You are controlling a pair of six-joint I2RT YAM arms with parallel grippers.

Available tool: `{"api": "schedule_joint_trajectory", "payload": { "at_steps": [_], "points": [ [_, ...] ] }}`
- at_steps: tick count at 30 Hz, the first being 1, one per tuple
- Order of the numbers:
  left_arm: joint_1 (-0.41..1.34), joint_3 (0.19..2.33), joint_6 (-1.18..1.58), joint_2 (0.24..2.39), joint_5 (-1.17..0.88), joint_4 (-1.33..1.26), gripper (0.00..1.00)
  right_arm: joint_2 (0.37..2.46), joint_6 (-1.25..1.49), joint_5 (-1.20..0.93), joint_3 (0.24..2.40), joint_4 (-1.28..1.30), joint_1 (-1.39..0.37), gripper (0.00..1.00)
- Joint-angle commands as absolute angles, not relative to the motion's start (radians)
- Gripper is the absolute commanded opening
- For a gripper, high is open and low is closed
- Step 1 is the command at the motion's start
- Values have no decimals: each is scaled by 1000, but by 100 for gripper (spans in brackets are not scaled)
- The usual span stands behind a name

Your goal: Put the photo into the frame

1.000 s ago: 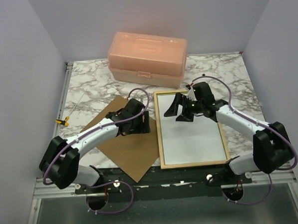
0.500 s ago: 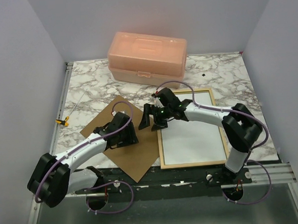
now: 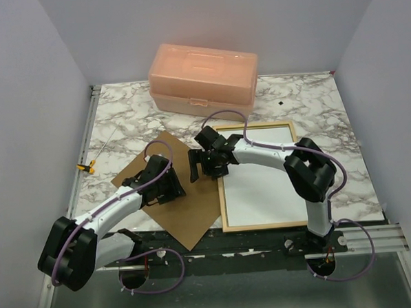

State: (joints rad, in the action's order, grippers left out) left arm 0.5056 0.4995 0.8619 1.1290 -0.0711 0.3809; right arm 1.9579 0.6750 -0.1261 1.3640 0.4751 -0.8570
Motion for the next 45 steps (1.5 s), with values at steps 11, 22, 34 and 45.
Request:
{"api": "schedule_joint_trajectory", "payload": {
  "at_steps": [11,22,34,45],
  "points": [
    [502,505,854,1220,-99,381,44,1952,634,128,1311,655,-811,96],
    [502,512,849,1245,-86,390,44,1862,581,175,1211,685,-733,96],
    [502,538,852,1334,-74,419,36,1818,554,234,1208,738,-720,97],
    [501,542,851,1309,-79,427,37,1805,531,239,1193,738,-660,97]
  ]
}}
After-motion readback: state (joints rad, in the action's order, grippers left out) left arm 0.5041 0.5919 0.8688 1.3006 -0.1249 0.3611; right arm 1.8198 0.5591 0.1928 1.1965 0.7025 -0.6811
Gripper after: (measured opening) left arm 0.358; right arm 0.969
